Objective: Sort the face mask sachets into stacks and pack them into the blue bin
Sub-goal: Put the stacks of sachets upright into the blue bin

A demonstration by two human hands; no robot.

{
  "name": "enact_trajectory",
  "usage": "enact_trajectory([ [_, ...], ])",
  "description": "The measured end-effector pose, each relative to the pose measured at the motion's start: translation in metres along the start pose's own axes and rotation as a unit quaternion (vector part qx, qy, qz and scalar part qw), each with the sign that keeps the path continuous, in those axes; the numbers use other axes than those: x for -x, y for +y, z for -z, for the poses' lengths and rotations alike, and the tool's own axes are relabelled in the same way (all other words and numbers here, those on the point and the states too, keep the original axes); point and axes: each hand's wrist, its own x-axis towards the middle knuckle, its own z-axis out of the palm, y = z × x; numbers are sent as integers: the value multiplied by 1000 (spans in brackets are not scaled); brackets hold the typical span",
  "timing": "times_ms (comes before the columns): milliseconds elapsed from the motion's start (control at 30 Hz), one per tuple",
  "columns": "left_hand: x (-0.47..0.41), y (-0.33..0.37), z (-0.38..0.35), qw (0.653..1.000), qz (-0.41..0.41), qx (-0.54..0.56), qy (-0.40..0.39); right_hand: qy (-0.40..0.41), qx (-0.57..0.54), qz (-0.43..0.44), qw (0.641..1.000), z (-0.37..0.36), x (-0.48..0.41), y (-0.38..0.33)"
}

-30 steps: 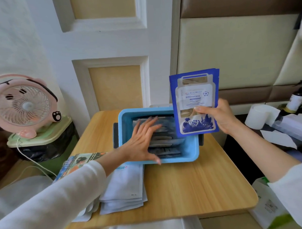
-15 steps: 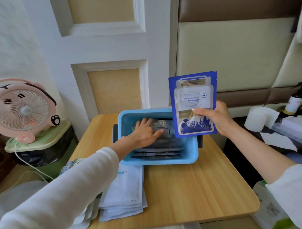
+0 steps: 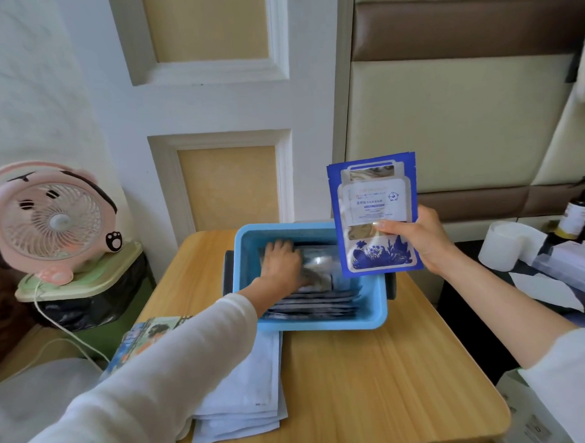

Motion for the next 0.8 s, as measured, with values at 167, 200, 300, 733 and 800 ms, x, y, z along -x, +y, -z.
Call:
enact_trajectory([
  [167, 17, 1, 7, 988, -156, 2, 8, -1, 0, -13, 1000, 1, -3, 1],
  [200, 19, -2, 8, 989, -128, 67, -36, -4, 0, -14, 1000, 1, -3, 1],
  [300, 21, -12, 11, 970, 46, 233, -58, -7, 0, -11, 1000, 2, -2, 1],
  [733, 5, -20, 1, 958, 134, 252, -27, 1, 7, -30, 1000, 0, -6, 1],
  [800, 5, -24, 1, 979, 83, 185, 6, 2, 8, -32, 999, -1, -6, 1],
])
